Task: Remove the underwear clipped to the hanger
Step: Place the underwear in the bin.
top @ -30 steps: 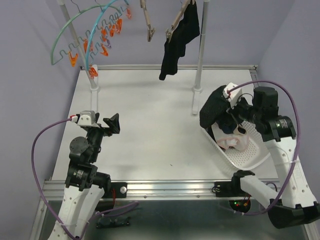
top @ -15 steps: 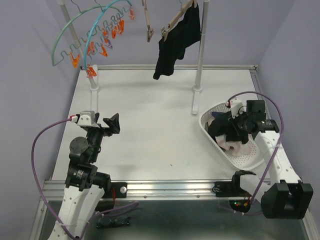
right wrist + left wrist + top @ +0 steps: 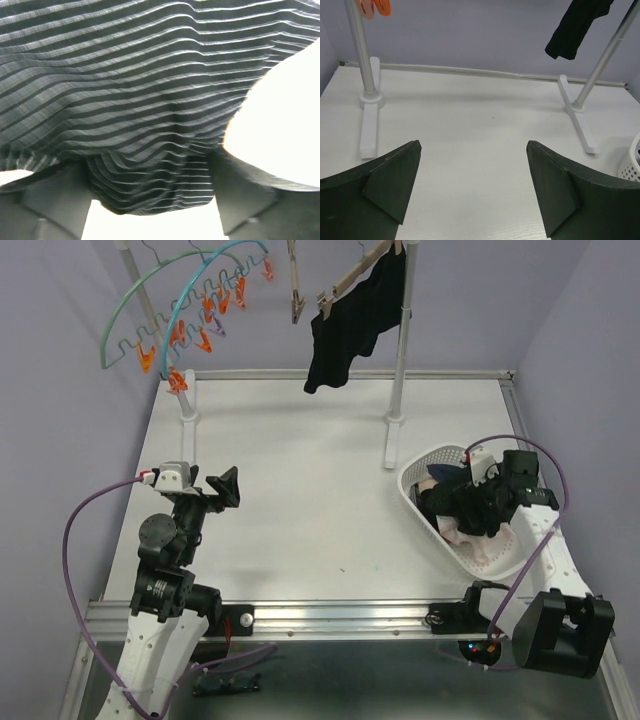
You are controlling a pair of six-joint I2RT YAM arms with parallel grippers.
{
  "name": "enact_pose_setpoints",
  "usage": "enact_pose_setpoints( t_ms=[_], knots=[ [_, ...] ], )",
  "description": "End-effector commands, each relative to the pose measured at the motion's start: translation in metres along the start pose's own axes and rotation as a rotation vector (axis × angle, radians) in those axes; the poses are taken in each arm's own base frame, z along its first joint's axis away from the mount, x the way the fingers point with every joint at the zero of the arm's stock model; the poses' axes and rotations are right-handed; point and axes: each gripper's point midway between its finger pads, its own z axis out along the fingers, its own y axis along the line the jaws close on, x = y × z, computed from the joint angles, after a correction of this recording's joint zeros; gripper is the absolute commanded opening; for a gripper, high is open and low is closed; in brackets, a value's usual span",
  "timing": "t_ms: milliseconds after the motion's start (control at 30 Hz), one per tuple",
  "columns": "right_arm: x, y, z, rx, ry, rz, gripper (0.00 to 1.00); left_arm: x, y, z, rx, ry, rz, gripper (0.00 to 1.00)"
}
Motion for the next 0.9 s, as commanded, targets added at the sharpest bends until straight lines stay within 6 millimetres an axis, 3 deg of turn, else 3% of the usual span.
enact_pose_setpoints(
  t_ms=[0,133,267,367,467,567,700,833,867],
  knots=[
    [-0.031,-0.028,-0.028,0.121,-0.098,-0.023,0.96,-0.011,0.0,0.0,0.005,-0.053,0.013,0.99],
    [-0.056,-0.032,-0.056,0.127,-0.168,-0.029,1.0,-0.012,-0.001,0.0,0.009,-0.058,0.012,0.99],
    [-0.074,-0.02,-0.079,0.041,-0.214,-0.02,1.0,-0.012,-0.002,0.0,0.012,-0.058,0.014,0.99],
    [-0.09,-0.003,-0.091,-0.054,-0.287,-0.026,1.0,-0.012,-0.002,0.0,0.014,-0.057,0.012,0.99],
    [-0.107,0.034,-0.099,-0.246,-0.413,-0.054,1.0,-0.014,-0.004,-0.001,0.021,-0.061,0.009,0.99],
    [-0.112,0.075,-0.103,-0.459,-0.521,-0.089,1.0,-0.018,-0.008,-0.001,0.045,-0.072,0.007,0.99],
    [-0.103,0.109,-0.093,-0.653,-0.588,-0.101,1.0,-0.027,-0.029,0.0,0.154,-0.101,0.0,0.99],
    [-0.099,0.115,-0.08,-0.711,-0.576,-0.078,1.0,-0.046,-0.062,0.007,0.316,-0.105,-0.019,0.99],
    [-0.099,0.113,-0.078,-0.707,-0.569,-0.076,1.0,-0.067,-0.071,0.006,0.352,-0.138,-0.023,0.99]
  ],
)
